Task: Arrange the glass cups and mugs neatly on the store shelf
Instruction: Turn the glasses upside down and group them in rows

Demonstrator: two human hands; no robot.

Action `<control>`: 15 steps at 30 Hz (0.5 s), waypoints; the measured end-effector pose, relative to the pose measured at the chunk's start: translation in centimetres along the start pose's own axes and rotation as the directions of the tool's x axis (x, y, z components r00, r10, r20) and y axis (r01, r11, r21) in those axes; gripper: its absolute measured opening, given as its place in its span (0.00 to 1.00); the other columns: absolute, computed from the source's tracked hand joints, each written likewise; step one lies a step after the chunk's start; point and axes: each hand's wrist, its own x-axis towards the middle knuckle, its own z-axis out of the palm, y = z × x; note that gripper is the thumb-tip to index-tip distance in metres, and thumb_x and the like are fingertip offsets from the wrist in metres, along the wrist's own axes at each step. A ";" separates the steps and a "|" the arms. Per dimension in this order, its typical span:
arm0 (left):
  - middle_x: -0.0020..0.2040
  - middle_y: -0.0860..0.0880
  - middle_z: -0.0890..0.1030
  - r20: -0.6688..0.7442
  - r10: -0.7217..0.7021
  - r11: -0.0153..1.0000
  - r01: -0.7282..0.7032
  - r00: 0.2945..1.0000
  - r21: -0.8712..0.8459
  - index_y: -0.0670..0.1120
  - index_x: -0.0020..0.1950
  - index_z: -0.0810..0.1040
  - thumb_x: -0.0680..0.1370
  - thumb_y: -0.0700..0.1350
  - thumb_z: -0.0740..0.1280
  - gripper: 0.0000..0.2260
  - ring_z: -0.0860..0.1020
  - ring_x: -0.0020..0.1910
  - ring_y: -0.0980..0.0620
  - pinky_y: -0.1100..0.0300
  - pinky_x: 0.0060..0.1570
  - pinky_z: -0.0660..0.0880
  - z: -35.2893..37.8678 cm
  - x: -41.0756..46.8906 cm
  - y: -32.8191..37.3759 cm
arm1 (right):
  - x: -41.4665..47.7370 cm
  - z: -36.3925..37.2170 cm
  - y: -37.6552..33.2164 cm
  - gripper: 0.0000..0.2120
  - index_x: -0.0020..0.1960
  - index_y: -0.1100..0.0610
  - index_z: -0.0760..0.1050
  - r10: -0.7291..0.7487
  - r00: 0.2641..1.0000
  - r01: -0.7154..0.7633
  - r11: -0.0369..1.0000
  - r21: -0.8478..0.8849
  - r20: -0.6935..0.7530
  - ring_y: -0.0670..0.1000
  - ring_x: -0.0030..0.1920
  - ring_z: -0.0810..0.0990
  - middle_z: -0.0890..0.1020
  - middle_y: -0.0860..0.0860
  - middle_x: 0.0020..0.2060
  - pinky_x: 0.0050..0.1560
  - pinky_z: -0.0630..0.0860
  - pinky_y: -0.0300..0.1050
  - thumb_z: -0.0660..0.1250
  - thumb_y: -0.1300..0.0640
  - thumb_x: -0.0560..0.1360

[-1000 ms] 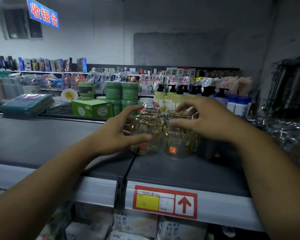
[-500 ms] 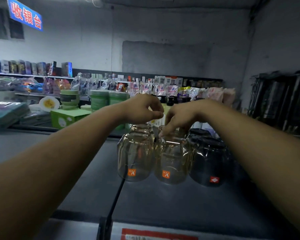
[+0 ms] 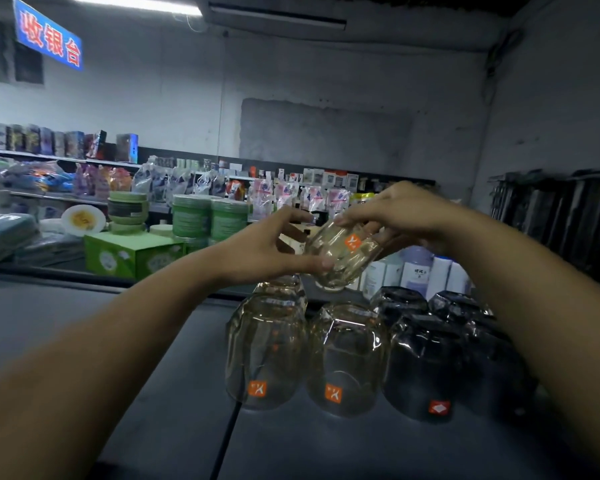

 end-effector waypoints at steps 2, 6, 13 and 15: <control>0.60 0.51 0.81 -0.010 -0.005 0.999 0.004 1.000 -0.050 0.54 0.73 0.67 0.64 0.63 0.80 0.41 0.84 0.54 0.54 0.50 0.56 0.82 0.1 0.1 -0.4 | -0.5 0.2 -0.1 0.23 0.56 0.65 0.82 0.013 0.999 -0.018 0.990 0.137 0.034 0.61 0.43 0.87 0.86 0.63 0.48 0.48 0.84 0.56 0.80 0.51 0.68; 0.55 0.45 0.86 -0.106 -0.008 0.953 -0.025 0.994 -0.302 0.46 0.69 0.71 0.66 0.52 0.81 0.36 0.85 0.53 0.47 0.44 0.61 0.80 0.0 0.2 -0.6 | -1.4 1.2 -0.1 0.19 0.59 0.62 0.80 -0.014 0.999 -0.001 0.897 0.442 0.030 0.60 0.50 0.86 0.86 0.61 0.53 0.50 0.84 0.57 0.76 0.54 0.72; 0.48 0.46 0.87 -0.286 -0.017 0.774 -0.168 0.958 -0.610 0.40 0.63 0.76 0.64 0.43 0.76 0.28 0.86 0.50 0.46 0.55 0.51 0.83 -0.3 -0.1 1.1 | -2.3 1.0 0.5 0.19 0.65 0.61 0.76 -0.091 0.986 0.006 0.851 0.524 0.136 0.66 0.60 0.83 0.81 0.68 0.61 0.63 0.79 0.62 0.71 0.53 0.78; 0.50 0.46 0.87 -0.306 -0.011 0.801 -0.175 0.952 -0.572 0.41 0.67 0.75 0.64 0.44 0.77 0.32 0.86 0.52 0.47 0.56 0.53 0.82 -0.5 -0.2 1.2 | -2.4 0.8 0.2 0.15 0.62 0.60 0.78 -0.139 0.988 0.103 0.924 0.367 0.073 0.63 0.59 0.83 0.81 0.65 0.60 0.62 0.79 0.60 0.69 0.54 0.79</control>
